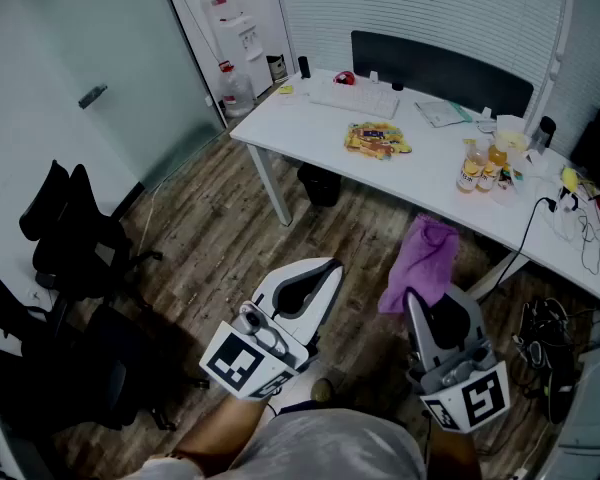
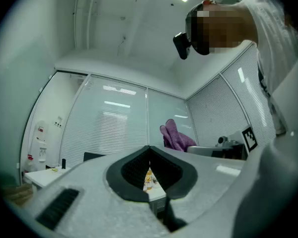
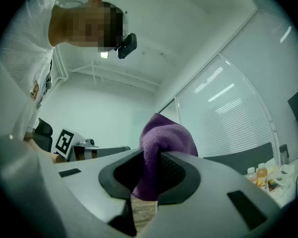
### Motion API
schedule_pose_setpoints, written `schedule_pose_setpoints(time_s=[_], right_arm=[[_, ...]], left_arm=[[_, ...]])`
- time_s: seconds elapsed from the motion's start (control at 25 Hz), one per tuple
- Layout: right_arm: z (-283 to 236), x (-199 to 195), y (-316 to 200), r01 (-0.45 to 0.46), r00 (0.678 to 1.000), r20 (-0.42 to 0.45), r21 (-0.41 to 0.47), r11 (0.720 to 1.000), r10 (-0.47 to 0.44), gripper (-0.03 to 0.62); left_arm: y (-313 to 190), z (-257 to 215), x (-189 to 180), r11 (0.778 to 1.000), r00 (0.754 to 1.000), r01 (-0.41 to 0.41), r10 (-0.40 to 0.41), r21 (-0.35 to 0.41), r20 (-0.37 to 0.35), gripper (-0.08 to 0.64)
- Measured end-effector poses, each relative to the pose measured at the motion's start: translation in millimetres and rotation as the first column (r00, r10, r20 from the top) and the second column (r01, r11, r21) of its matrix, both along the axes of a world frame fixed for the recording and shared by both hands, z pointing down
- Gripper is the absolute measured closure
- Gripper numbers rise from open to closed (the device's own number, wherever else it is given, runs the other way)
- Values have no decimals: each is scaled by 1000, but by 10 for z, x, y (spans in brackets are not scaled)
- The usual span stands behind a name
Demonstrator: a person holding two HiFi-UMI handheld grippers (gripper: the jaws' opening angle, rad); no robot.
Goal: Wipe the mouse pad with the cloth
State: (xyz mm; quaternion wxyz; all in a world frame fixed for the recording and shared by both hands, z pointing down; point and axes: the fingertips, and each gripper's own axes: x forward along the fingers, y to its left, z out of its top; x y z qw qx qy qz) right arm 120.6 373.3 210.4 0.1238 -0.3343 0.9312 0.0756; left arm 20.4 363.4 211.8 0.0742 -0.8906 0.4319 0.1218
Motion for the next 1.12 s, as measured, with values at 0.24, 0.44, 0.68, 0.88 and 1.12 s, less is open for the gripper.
schedule_pose_setpoints(time_s=[0.24,0.44,0.68,0.88,1.12], right_arm=[[8,-27,-5,-2,1000,-6,2,1000,2,522],[-5,-2,-24,7,1000,29,-14,1000,-7,522],[15,-12,-61,-1,1000,24,-24,1000,2,522],[34,-68,-66,2,1000,16,-28,1000,-1,522],[39,-202,-97,-3,1000,6,-31,1000,3,522]], left_arm=[[-5,4,-31,1000,1000,3,-3,-1,-1,545],[-13,24,-42,1000,1000,4,-4,-5,0,545],[-42,37,-103,1000,1000,10,-10,-7,0,545],[-48,59,-154,1000,1000,11,-11,-10,-3,545],[-93,65,-306,1000,1000,12,-12,-9,-8,544]])
